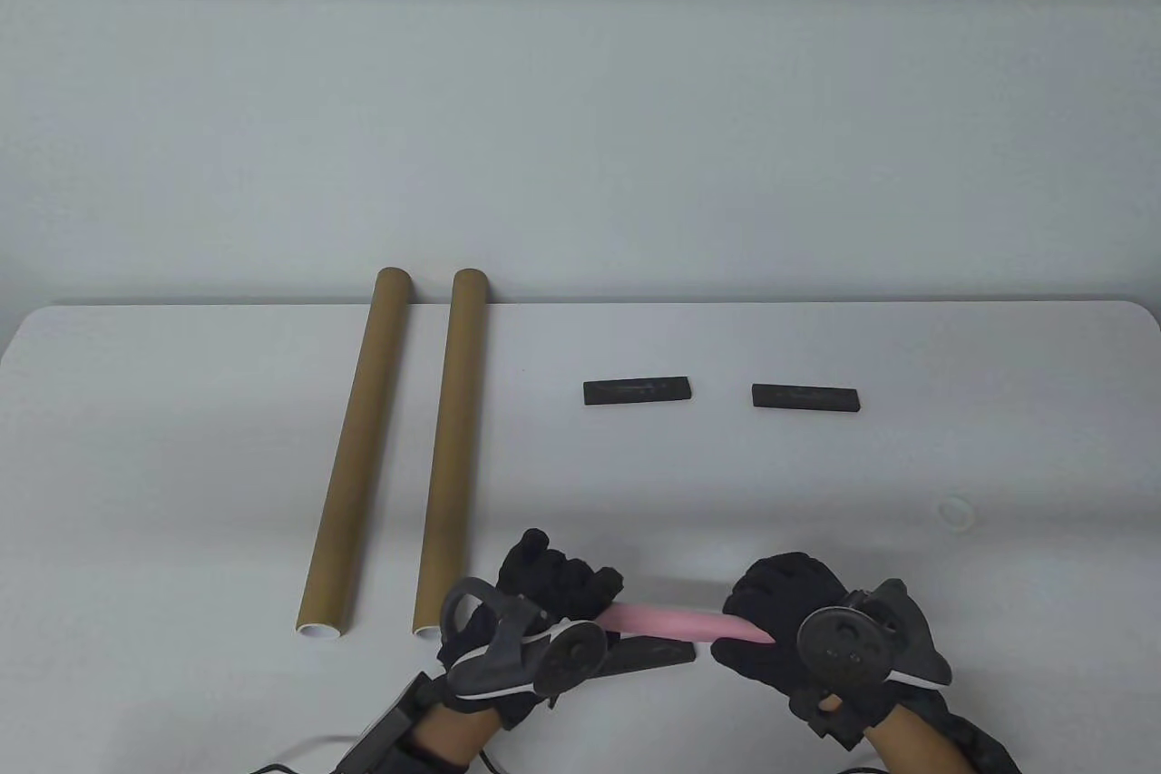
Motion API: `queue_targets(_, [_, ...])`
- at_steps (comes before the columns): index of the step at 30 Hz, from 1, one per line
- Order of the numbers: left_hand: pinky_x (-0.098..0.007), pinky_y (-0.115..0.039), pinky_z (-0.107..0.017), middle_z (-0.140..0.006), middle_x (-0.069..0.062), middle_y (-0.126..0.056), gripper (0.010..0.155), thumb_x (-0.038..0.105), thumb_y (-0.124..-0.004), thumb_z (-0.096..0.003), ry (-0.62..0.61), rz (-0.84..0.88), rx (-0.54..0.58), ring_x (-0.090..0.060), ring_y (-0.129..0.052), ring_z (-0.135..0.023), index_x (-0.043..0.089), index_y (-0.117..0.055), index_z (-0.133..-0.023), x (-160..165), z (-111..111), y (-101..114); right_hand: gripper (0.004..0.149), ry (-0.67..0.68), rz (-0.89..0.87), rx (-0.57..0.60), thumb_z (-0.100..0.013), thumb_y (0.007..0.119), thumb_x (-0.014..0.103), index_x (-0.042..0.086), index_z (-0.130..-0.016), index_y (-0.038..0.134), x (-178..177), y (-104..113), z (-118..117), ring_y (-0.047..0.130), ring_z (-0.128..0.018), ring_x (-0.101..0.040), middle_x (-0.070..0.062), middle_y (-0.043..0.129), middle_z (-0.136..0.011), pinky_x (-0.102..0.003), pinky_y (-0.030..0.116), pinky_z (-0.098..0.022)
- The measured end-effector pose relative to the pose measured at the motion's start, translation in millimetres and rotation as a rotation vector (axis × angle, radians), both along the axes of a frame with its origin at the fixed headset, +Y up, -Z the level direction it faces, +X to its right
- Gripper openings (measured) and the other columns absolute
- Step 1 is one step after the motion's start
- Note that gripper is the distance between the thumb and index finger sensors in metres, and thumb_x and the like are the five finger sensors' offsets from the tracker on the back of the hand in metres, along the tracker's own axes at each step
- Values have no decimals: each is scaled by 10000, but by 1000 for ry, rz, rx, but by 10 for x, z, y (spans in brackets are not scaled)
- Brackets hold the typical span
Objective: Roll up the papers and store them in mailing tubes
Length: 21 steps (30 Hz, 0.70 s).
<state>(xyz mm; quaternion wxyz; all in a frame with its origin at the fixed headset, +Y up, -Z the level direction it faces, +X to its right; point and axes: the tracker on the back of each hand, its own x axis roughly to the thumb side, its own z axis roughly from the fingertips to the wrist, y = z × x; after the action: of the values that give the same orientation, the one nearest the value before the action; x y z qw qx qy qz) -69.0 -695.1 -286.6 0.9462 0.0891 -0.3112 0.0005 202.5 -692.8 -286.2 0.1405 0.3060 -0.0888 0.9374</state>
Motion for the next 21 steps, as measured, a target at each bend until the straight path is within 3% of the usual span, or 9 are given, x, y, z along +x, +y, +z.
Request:
queue_targets(1, [-524,-627,-729,-618,100,-987,590,628,-802,-345,5,5,-19,-121,-1046,-563,323,-814,-850,-4,-12,-18,686,-5,21,2,-413,850,625,168,-924,834,-3,0,3,847,-913,-457,-115,854,-966,-693,679,-664])
queue_targets(3, [-523,-628,-729,-617,101,-988,601,633,-802,-341,9,6,-28,-120,-1047,-563,320,-811,-854,-8,-22,-28,636,-14,49,31,-422,881,572,182,-923,833,-13,7,15,838,-928,-451,-105,847,-975,-696,673,-670])
queue_targets(7, [-534,-600,-733,-810,60,-891,671,605,-826,-349,-4,-4,26,-175,-966,-745,321,-694,-943,4,5,-6,553,-3,39,-18,-430,828,612,182,-755,952,-24,-6,-12,957,-809,-411,-90,982,-806,-676,724,-638])
queue_targets(10, [-515,-603,-739,-735,85,-924,639,614,-826,-345,-18,13,35,-146,-994,-681,345,-719,-915,11,11,27,571,11,7,-56,-423,784,647,176,-670,990,-9,-15,-27,999,-744,-405,-87,1026,-727,-672,744,-618])
queue_targets(12, [-508,-614,-740,-657,97,-972,597,630,-809,-341,-19,7,27,-131,-1032,-607,354,-778,-869,12,0,6,599,10,-4,-60,-417,787,659,171,-710,973,6,-19,-31,973,-777,-417,-97,1001,-771,-676,736,-623])
queue_targets(15, [-513,-628,-736,-598,101,-1005,599,660,-771,-329,-9,7,-28,-125,-1060,-550,340,-828,-832,-2,-35,-34,694,8,38,-20,-404,871,623,164,-923,832,-4,-3,-9,851,-911,-456,-119,849,-968,-695,682,-661])
queue_targets(16, [-514,-631,-736,-602,98,-1007,608,663,-767,-328,-4,4,-35,-128,-1063,-549,334,-828,-835,-5,-36,-41,672,3,55,2,-409,894,588,171,-931,821,-12,4,4,838,-926,-454,-113,835,-983,-698,673,-668])
queue_targets(18, [-517,-625,-739,-672,88,-985,651,671,-768,-324,-1,-9,-29,-139,-1045,-612,333,-790,-881,-7,-29,-52,565,-7,65,22,-424,895,550,189,-857,880,-23,11,11,880,-897,-427,-94,898,-919,-690,688,-663])
queue_targets(21, [-534,-593,-742,-869,48,-844,764,620,-832,-338,-12,-13,31,-187,-948,-772,354,-562,-1000,9,-1,-28,535,7,50,-28,-432,838,602,178,-734,960,-25,4,-7,971,-787,-410,-91,991,-791,-675,731,-631])
